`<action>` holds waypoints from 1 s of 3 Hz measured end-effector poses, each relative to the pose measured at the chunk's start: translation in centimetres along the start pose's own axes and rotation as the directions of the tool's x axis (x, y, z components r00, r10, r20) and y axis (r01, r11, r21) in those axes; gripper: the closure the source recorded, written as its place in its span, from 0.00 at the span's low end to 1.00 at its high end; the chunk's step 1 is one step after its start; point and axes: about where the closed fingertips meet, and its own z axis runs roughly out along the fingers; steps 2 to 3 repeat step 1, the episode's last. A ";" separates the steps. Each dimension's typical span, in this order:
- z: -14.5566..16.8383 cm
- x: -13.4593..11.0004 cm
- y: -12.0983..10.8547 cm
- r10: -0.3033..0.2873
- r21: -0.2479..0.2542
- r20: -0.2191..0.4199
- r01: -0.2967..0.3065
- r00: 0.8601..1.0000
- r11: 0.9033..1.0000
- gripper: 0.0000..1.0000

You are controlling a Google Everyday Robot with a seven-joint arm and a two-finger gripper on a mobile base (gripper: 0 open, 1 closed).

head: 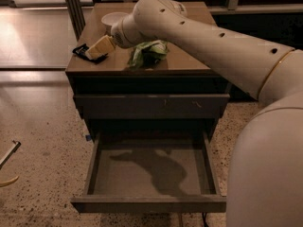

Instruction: Pick rxbar blueberry from middle drawer and place on counter

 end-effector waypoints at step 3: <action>0.0 0.0 0.0 0.000 0.000 0.000 0.000 1.000 1.000 0.00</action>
Offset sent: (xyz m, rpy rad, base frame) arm 0.0000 0.0000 0.0000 0.0000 0.0000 0.0000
